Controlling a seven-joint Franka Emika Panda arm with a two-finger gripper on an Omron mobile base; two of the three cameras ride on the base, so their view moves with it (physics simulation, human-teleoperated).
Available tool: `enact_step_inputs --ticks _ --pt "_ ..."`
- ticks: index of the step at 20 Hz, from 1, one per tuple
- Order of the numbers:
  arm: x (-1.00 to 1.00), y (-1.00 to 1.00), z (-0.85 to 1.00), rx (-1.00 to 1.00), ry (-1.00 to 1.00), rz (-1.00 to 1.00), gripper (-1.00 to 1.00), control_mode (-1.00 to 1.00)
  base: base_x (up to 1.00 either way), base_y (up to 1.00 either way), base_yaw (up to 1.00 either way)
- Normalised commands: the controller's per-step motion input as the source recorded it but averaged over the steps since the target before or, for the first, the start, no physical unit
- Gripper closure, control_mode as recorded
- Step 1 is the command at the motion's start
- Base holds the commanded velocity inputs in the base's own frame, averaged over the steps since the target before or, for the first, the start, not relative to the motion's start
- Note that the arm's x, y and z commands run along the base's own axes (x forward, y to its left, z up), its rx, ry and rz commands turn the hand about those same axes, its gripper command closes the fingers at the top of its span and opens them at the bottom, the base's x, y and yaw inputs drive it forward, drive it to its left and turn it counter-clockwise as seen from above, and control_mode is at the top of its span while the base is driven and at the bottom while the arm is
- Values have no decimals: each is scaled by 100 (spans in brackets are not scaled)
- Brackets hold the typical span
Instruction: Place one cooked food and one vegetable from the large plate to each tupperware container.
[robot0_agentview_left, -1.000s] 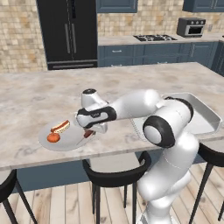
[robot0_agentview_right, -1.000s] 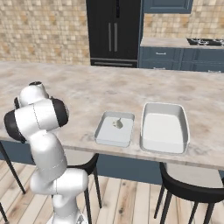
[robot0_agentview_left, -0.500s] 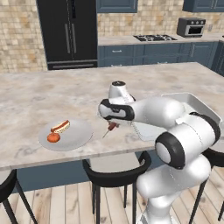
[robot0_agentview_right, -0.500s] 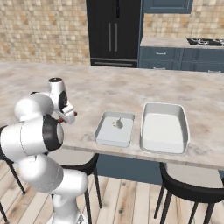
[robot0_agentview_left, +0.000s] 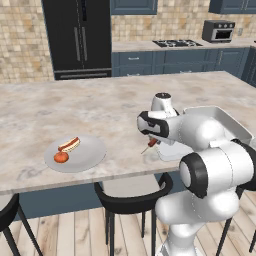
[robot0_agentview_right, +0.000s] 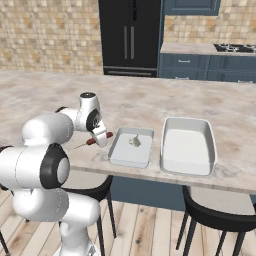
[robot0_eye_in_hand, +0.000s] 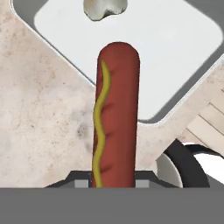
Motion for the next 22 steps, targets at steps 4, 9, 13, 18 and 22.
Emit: enact_step_inputs --ticks 4,9,13,18,22 --pt "12 -100 0 0 0 -19 100 -100 0 0 0" --pt "30 -98 -1 0 0 -14 100 -100 0 0 0" --pt "45 -73 -16 0 0 -6 100 -100 0 0 0" --pt "27 -10 -41 1 0 -2 100 -100 0 0 0" --pt "44 4 -52 8 0 0 100 -100 0 0 0"
